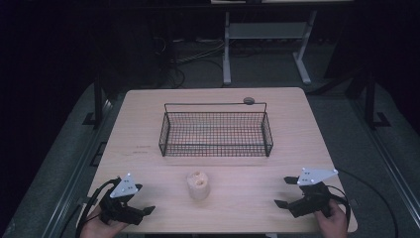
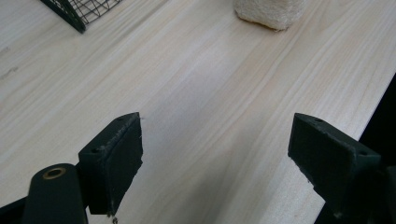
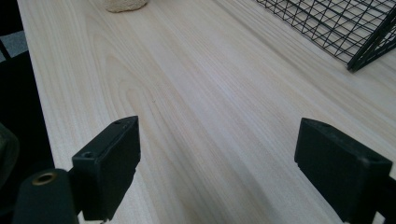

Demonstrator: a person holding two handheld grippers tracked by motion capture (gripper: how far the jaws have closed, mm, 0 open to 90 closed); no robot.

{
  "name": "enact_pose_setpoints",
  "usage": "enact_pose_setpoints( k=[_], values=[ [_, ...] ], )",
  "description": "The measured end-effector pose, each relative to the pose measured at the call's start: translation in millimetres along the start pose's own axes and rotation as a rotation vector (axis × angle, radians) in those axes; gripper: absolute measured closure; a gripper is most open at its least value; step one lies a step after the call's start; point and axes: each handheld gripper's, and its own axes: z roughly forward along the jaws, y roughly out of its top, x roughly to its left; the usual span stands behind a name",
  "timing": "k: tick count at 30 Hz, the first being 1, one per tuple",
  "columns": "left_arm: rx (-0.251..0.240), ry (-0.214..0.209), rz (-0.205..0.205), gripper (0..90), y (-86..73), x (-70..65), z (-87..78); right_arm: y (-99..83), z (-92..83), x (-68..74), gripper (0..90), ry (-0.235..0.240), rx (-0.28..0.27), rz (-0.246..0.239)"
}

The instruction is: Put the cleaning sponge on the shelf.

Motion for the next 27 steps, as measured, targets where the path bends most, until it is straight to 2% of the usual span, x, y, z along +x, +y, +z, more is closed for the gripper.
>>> enact_pose_setpoints(
  k=[7,26,27],
  values=[
    [0.02,-0.017,0.034,17.1,14.6,-0.6,-1.0,0.1,0.2,0.6,13.8,0.003,-0.004,0.004],
    [0.055,-0.056,0.074,17.1,39.2,-2.2,4.6,-1.0,-1.9,-1.3,13.8,0.002,-0.012,0.005],
    [0.057,-0.058,0.085,17.1,42.9,-2.8,4.3,-1.2,-2.1,-1.6,13.8,0.004,-0.014,0.005]
  ],
)
